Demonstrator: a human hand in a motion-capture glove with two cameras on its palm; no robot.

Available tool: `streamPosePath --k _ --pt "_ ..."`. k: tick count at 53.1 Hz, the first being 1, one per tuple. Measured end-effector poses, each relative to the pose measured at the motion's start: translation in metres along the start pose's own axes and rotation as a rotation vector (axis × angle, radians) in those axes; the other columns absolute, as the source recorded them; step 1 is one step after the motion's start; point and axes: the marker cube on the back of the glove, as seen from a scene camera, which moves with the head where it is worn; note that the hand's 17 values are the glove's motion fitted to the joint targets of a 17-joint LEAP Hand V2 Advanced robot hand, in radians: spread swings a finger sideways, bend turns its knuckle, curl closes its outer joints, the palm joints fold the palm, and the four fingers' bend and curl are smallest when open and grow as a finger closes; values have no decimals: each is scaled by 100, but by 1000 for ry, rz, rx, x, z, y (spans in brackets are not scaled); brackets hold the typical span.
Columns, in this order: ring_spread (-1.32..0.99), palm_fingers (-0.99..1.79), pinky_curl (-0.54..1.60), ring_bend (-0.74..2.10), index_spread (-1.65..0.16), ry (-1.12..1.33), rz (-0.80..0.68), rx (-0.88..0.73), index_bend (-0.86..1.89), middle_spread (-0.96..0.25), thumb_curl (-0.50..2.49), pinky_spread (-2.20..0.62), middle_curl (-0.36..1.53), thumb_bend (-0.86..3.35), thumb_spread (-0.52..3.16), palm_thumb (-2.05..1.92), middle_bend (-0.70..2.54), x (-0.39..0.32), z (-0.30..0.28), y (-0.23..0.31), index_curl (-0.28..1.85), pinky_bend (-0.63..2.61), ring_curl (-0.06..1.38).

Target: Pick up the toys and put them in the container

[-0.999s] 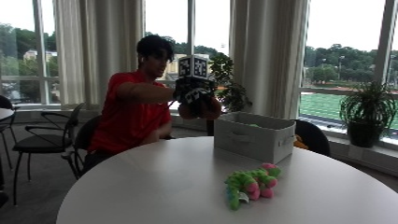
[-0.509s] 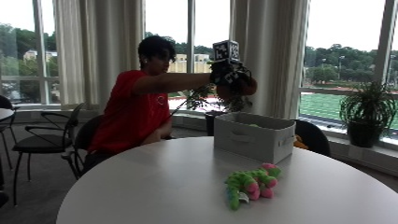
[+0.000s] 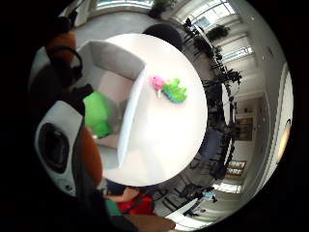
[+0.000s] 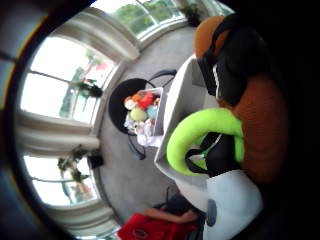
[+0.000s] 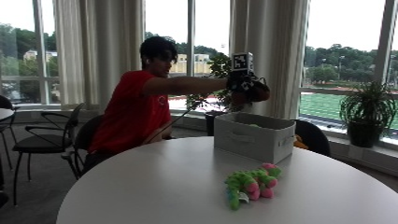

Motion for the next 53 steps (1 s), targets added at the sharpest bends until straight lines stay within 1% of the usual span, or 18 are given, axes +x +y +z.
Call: streamPosePath --k 2,3,4,8,9,12,13,14,18,21,23,28,29,30,32,33,35,53 --pt "-52 75 40 87 -48 -59 213 -39 33 -33 103 -44 28 -1 61 70 11 -28 -1 -10 102 108 48" --pt "-52 73 40 86 -48 -46 258 -60 32 -32 103 -44 28 -1 62 69 11 -41 0 -12 103 109 47" --pt "-52 72 40 86 -48 -22 257 -78 30 -31 103 -43 28 -1 63 69 11 -52 2 -13 103 110 47" --pt "-50 61 42 90 -50 -33 110 -122 21 -25 102 -42 23 -2 69 66 6 -73 6 -8 102 119 48" --pt "-49 58 42 91 -50 -38 106 -130 17 -23 101 -42 22 -2 72 65 5 -75 7 -8 101 122 48" --pt "-47 49 43 97 -51 19 269 -160 12 -19 100 -39 18 -1 79 64 4 -67 11 -10 99 127 49" --pt "-41 27 43 88 -51 31 296 -168 19 -15 96 -34 16 -5 85 57 -1 -63 11 -10 98 124 46" --pt "-39 24 45 89 -51 30 286 -174 22 -14 95 -33 16 -4 87 56 2 -61 11 -8 100 127 49" --pt "-25 4 46 74 -53 18 191 -186 19 -8 86 -21 16 -8 97 41 10 -60 9 -1 95 134 45" --pt "-18 -1 45 70 -53 21 201 -191 16 -6 80 -15 16 -6 103 35 13 -60 6 1 90 138 42" --pt "-14 -2 44 68 -53 -15 167 -188 15 -4 77 -12 16 -5 106 33 14 -54 3 5 87 139 40" --pt "-7 -10 44 69 -51 78 -112 -167 3 -2 71 -6 18 -3 111 30 19 26 8 28 75 144 38" --pt "-6 -11 44 69 -51 91 -86 -159 3 -2 70 -5 19 -3 112 30 19 30 9 29 73 145 38" --pt "-5 -13 44 70 -50 91 11 -150 0 -2 69 -4 20 -3 113 29 20 24 9 27 70 146 38" --pt "-3 -13 43 70 -49 73 281 -132 1 -1 67 -3 21 -3 114 29 20 6 11 21 66 147 37" --pt "-2 -13 43 70 -48 66 379 -127 2 -1 66 -2 21 -2 115 29 20 3 13 21 64 148 37" --pt "-1 -16 43 68 -47 66 474 -128 1 -2 64 0 23 -3 116 26 21 16 18 27 59 149 37" --pt "6 -19 40 53 -41 92 675 -201 7 -1 49 6 28 -3 116 13 17 151 62 90 34 148 32"
